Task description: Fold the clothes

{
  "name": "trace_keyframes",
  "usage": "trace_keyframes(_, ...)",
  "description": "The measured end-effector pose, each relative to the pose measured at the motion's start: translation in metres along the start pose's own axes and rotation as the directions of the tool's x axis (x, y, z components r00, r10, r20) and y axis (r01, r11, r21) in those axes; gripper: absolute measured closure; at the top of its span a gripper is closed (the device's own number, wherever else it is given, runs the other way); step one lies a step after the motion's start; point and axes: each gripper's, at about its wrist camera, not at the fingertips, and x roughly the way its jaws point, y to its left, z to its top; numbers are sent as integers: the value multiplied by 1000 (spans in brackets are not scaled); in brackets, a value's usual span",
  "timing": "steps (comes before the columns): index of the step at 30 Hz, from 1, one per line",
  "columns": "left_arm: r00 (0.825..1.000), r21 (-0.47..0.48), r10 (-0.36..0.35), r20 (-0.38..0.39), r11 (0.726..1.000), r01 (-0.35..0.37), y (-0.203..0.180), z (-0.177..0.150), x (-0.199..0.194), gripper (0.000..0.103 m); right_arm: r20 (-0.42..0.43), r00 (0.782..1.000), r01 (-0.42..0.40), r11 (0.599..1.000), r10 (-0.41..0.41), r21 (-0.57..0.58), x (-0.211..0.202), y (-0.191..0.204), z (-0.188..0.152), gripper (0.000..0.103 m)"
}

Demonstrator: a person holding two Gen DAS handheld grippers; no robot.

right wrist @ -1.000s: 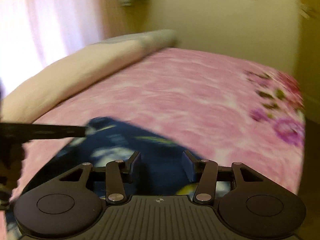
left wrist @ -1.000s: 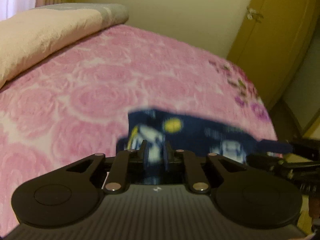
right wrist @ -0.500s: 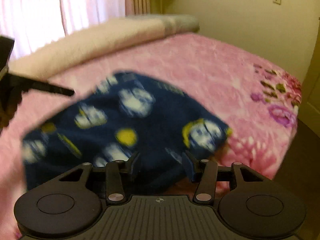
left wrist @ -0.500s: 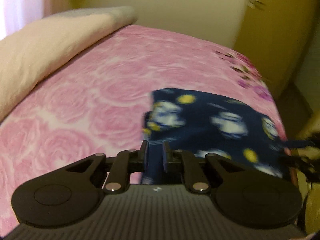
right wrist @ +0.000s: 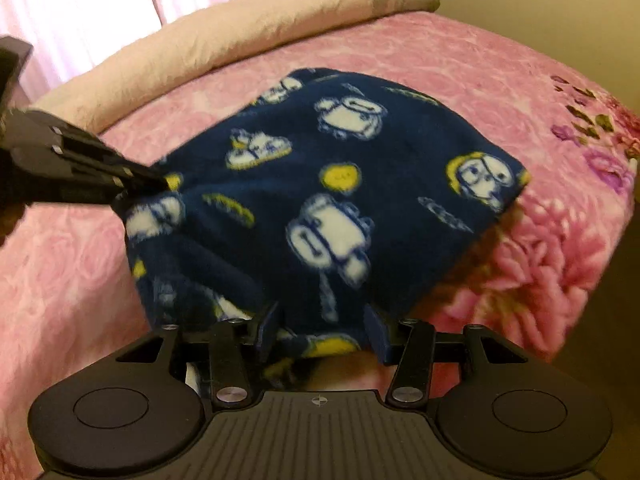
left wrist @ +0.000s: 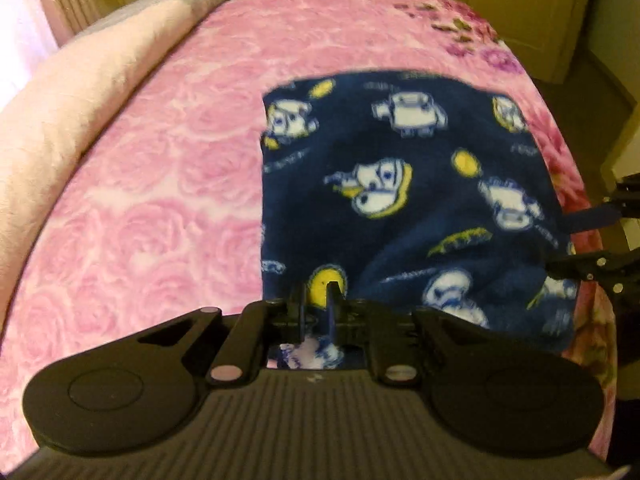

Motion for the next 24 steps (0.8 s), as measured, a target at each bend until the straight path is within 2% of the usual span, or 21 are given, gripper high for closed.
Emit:
trace_keyframes(3,1000,-11,-14,18,1000,14,-5,7,-5,92,93,995,-32,998,27,45,-14,3,15,53)
trace_keyframes(7,998,-6,22,-56,1000,-22,-13,-1,10,92,131,989,-72,997,66,38,-3,19,29,53)
trace_keyframes(9,997,-12,49,-64,999,-49,-13,-9,12,91,112,991,-81,996,77,36,9,28,27,53)
trace_keyframes(11,997,-43,48,-68,998,-51,-10,-14,10,91,41,996,-76,997,74,28,23,32,20,53)
trace_keyframes(15,995,-107,26,-96,994,-36,-3,-12,7,91,29,998,-58,998,57,33,16,24,-2,53)
trace_keyframes(19,985,-167,32,-167,984,-60,-4,5,2,91,-62,996,-60,998,61,8,7,19,-4,53)
trace_keyframes(24,964,-207,88,-252,968,-143,-17,30,-26,87,-199,979,-22,990,50,138,-4,6,15,53)
